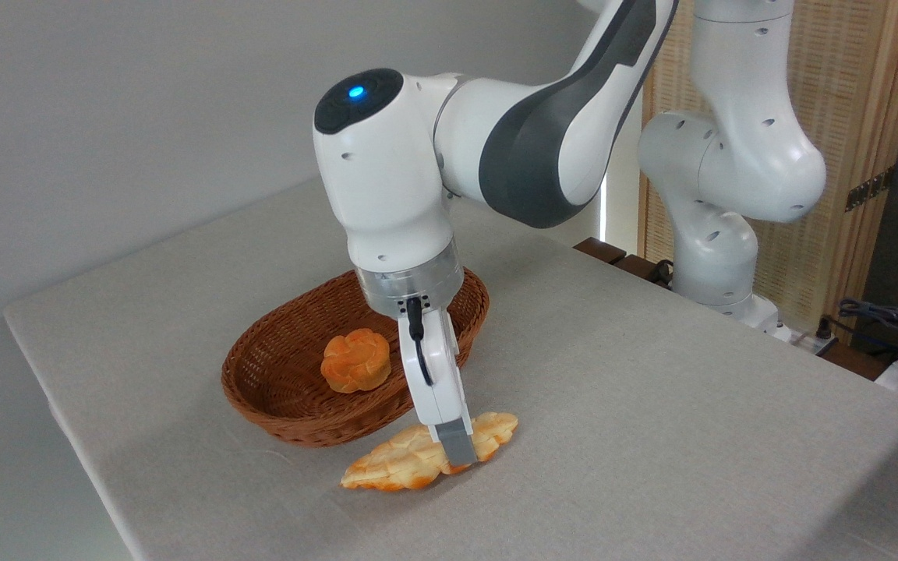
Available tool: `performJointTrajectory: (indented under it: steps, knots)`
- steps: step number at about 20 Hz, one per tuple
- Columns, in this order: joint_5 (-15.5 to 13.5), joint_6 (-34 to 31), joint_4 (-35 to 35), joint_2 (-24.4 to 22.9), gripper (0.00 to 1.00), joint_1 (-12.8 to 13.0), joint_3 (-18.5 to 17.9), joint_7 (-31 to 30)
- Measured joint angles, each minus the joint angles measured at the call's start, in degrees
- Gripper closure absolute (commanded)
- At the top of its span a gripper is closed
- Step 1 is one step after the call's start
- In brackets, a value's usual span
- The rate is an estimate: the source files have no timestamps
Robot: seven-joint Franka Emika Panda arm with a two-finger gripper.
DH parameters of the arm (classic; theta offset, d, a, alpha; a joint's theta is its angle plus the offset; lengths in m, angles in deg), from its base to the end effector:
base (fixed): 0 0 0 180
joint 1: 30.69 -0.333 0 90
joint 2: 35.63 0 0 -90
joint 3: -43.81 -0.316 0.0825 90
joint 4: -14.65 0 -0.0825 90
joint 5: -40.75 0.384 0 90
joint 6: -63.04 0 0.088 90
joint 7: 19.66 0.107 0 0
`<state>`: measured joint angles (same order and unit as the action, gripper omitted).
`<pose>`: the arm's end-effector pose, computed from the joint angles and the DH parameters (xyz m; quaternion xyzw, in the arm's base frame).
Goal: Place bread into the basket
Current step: 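Close the gripper on the flatbread's edge and lift it, then carry the flatbread over the wicker basket and lower it in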
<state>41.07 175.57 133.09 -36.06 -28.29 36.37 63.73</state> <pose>0.5332 0.0475 0.4272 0.7736 -0.6319 -0.0357 0.0319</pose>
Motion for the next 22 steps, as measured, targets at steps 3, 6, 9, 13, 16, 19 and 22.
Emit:
performJointTrajectory:
  steps: [3,6,9,13,16,19,22]
  knots:
    - [0.0,0.0,-0.4,-0.5,0.53,-0.1,-0.1,0.0]
    - [0.0,0.0,-0.7,-0.7,0.53,-0.2,-0.2,0.0]
    - [0.0,0.0,-0.8,-1.1,0.52,-0.3,-0.3,0.0]
    - [-3.9,0.0,-2.4,-2.7,0.52,-0.4,-0.9,-0.1]
    - [-8.7,-0.3,-4.4,-3.5,0.49,-0.3,-0.8,-1.5]
    - [-11.6,-2.3,-5.3,-3.7,0.45,-0.1,0.3,-5.7]
    - [-14.0,-3.9,-5.3,-3.8,0.45,0.1,3.6,-12.3]
